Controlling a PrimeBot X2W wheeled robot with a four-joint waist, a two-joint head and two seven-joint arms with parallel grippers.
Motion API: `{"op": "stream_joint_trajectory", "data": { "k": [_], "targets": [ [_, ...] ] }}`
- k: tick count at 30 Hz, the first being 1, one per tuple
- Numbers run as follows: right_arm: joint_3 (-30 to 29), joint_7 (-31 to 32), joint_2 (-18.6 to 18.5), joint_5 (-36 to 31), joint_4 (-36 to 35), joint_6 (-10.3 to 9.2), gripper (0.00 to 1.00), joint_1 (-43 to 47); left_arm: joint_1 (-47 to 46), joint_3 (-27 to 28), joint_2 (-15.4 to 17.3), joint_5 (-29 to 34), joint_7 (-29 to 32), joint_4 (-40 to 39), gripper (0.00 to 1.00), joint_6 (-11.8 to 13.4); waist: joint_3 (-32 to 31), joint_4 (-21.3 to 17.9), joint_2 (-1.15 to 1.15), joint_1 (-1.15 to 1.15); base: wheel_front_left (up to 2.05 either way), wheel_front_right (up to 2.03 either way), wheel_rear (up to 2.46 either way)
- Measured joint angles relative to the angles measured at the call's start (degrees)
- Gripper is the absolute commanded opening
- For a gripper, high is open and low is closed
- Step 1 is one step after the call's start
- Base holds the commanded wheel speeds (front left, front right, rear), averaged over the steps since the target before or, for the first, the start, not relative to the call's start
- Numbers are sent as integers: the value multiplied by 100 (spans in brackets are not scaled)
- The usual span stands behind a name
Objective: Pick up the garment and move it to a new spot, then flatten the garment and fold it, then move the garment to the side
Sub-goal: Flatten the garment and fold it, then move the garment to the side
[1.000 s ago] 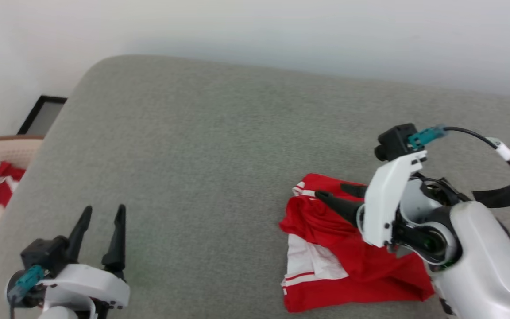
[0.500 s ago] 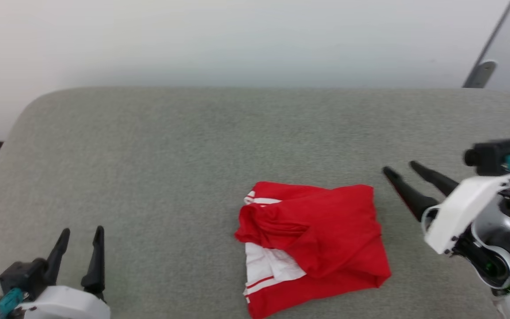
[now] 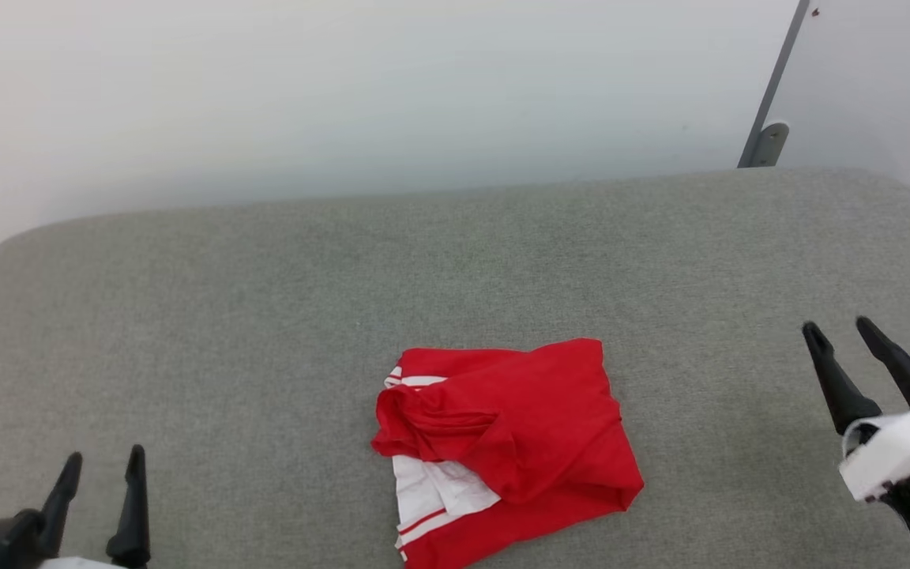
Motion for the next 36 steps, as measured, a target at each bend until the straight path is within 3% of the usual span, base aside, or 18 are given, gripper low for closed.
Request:
{"op": "stream_joint_trajectory", "data": {
  "k": [8,16,36],
  "targets": [
    [-44,-722,-35,-52,376,0,100,310,259,242,-89,99,0,-171,100,34,-97,-40,0,0,0,0,0],
    [-62,-1043,-27,-53,481,0,100,436,411,368,-155,175,0,-260,100,41,-111,-31,0,0,0,0,0],
    [-102,-1034,-18,-120,499,0,100,606,407,410,-213,281,0,-313,100,-51,-114,203,0,0,0,0,0]
  ]
}}
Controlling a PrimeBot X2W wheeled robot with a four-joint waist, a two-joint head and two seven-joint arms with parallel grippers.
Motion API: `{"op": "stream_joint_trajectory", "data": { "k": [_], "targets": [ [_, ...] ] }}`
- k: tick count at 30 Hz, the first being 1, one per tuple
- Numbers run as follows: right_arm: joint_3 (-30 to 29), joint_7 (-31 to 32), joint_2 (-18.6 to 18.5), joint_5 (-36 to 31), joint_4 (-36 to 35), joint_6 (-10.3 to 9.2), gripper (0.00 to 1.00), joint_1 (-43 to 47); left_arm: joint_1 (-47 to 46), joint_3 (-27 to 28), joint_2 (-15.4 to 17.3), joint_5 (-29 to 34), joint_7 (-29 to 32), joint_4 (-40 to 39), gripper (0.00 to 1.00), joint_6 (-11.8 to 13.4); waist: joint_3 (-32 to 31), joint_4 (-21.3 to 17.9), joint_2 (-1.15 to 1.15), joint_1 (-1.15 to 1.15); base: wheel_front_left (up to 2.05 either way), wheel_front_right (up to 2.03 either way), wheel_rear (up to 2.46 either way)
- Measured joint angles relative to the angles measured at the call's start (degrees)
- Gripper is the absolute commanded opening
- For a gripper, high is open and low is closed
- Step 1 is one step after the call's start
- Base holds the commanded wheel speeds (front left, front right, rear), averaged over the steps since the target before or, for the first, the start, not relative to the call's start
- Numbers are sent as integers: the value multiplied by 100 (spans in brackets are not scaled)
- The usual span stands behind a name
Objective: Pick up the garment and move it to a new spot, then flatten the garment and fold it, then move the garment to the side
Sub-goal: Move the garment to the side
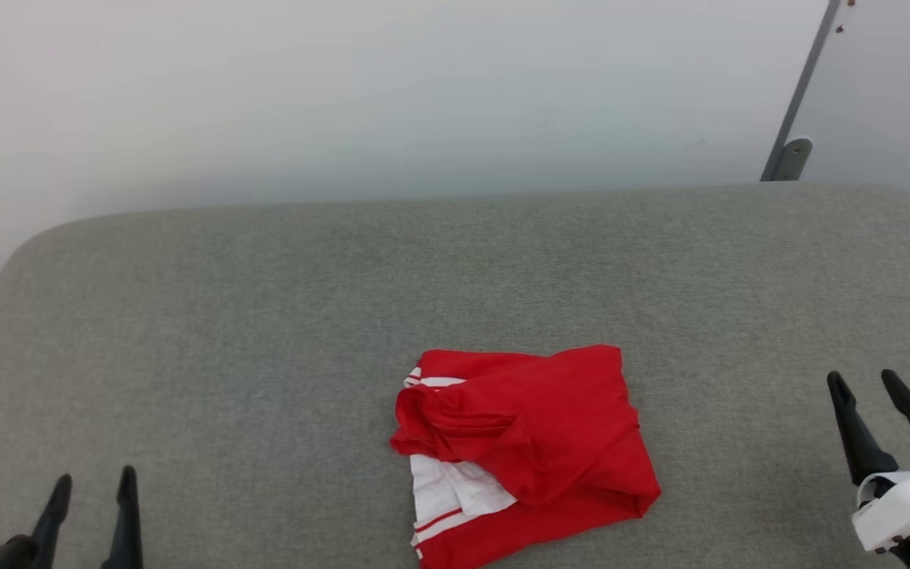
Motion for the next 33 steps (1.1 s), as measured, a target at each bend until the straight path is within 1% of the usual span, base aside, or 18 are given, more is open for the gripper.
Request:
{"op": "stream_joint_trajectory", "data": {
  "k": [8,16,26,30,33],
  "targets": [
    [479,694,91,349,-183,0,100,-96,-112,-207,47,18,9,59,100,-24,42,317,0,0,0,0,0],
    [858,1419,59,385,-103,0,100,-475,-325,-416,32,24,32,76,100,-25,224,713,0,0,0,0,0],
    [939,2743,71,668,292,0,100,-881,-673,-652,-29,11,25,236,100,-51,646,1110,0,0,0,0,0],
    [950,3225,57,632,419,0,100,-1070,-818,-739,-71,11,24,319,100,-53,819,1232,0,0,0,0,0],
    [873,3550,116,644,567,0,100,-1175,-928,-827,-109,16,23,375,100,-55,930,1322,0,0,0,0,0]
  ]
}}
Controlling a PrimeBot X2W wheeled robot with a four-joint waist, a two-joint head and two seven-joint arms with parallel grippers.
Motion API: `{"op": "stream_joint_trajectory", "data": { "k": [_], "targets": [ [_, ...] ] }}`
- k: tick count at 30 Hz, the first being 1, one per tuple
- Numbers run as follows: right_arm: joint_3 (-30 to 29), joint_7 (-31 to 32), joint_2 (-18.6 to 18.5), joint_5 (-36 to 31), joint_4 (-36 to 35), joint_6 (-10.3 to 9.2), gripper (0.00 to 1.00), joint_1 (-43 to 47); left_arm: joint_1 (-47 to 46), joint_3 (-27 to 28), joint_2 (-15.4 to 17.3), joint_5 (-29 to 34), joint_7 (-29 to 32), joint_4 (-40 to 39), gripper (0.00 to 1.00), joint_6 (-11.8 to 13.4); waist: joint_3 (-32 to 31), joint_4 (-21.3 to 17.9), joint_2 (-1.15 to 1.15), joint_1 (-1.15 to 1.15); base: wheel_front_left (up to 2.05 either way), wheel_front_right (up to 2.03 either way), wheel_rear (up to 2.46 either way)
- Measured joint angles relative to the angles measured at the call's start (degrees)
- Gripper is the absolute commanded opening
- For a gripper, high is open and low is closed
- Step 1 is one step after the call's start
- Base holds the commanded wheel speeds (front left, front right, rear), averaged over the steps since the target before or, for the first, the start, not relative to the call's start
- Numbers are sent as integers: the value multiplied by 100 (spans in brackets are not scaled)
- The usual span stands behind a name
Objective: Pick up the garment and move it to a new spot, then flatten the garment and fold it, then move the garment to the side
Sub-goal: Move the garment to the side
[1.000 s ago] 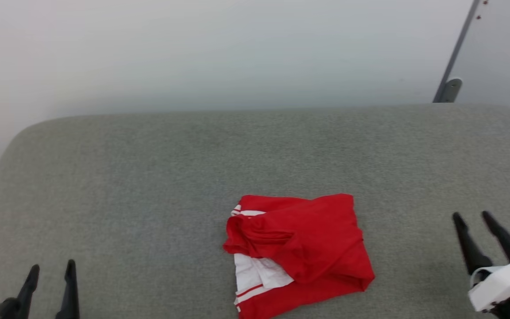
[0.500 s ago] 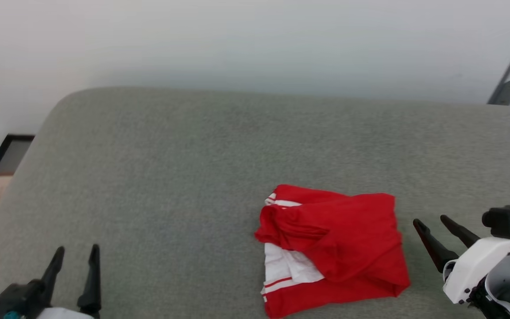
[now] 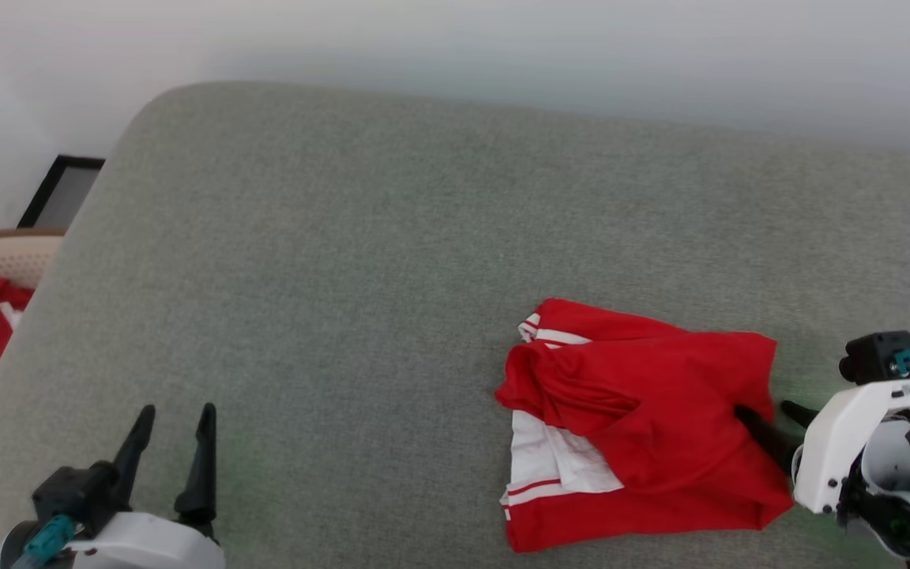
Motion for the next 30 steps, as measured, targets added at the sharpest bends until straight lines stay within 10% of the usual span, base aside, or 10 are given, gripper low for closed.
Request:
{"op": "stream_joint_trajectory", "data": {
  "k": [5,7,30],
  "targets": [
    [-219,588,166,126,189,-1,100,-214,-140,-68,-34,0,-7,69,100,-3,142,129,0,0,0,0,0],
    [-267,776,194,175,188,-3,0,-261,-174,-76,-54,0,-7,85,100,-3,181,168,0,0,0,0,0],
    [-773,1470,-269,-829,-1057,0,0,-461,-666,-390,-77,110,-22,-44,100,-29,268,-195,0,0,0,0,0]
  ]
}}
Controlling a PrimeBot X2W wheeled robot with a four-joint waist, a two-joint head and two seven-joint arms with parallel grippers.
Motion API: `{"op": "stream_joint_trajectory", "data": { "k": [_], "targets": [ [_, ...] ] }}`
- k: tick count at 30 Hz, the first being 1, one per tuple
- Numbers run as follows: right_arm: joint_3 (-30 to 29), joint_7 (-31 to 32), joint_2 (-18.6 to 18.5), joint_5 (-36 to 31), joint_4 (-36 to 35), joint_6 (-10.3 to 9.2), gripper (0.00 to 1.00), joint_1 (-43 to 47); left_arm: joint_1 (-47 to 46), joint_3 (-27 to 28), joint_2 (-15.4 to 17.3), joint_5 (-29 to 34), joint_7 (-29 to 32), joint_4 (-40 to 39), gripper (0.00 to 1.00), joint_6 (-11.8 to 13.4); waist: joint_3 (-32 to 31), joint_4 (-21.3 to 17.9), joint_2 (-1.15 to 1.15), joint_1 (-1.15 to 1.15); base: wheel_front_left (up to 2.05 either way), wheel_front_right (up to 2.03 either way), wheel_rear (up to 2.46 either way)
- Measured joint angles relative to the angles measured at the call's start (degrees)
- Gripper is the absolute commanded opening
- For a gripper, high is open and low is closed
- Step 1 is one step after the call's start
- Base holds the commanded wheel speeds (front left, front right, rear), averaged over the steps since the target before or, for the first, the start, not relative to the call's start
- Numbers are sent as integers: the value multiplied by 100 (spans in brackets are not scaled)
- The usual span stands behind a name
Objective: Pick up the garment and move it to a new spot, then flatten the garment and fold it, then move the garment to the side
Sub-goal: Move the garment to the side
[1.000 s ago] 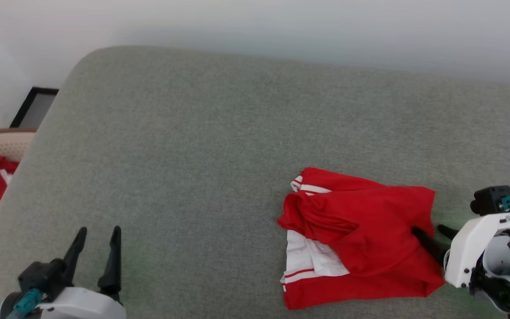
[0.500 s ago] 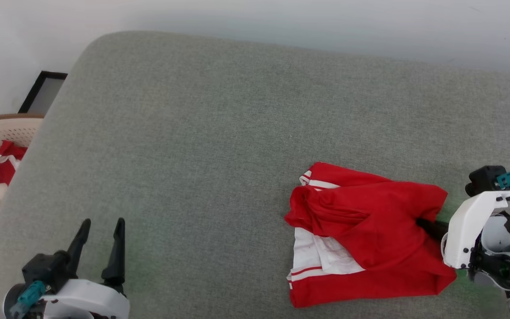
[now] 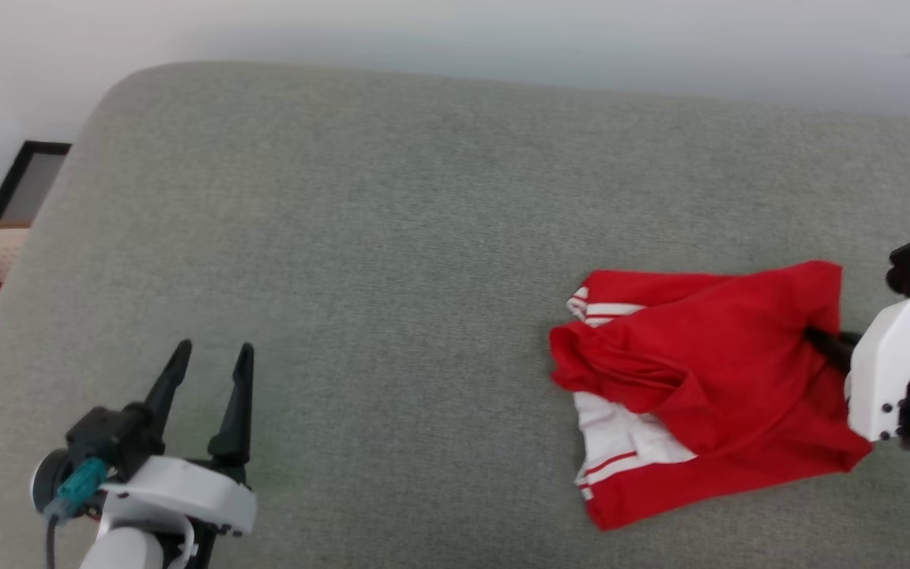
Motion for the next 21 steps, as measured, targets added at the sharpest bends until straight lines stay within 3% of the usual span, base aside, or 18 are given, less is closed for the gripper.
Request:
{"op": "stream_joint_trajectory", "data": {
  "k": [11,21],
  "targets": [
    [-198,-153,-587,-392,-312,0,0,-316,-604,-433,149,-11,-1,37,100,0,168,-441,0,0,0,0,0],
    [-66,-792,-1260,-552,33,0,0,-883,-1216,-772,272,-11,-1,79,100,0,464,-876,0,0,0,0,0]
  ]
}}
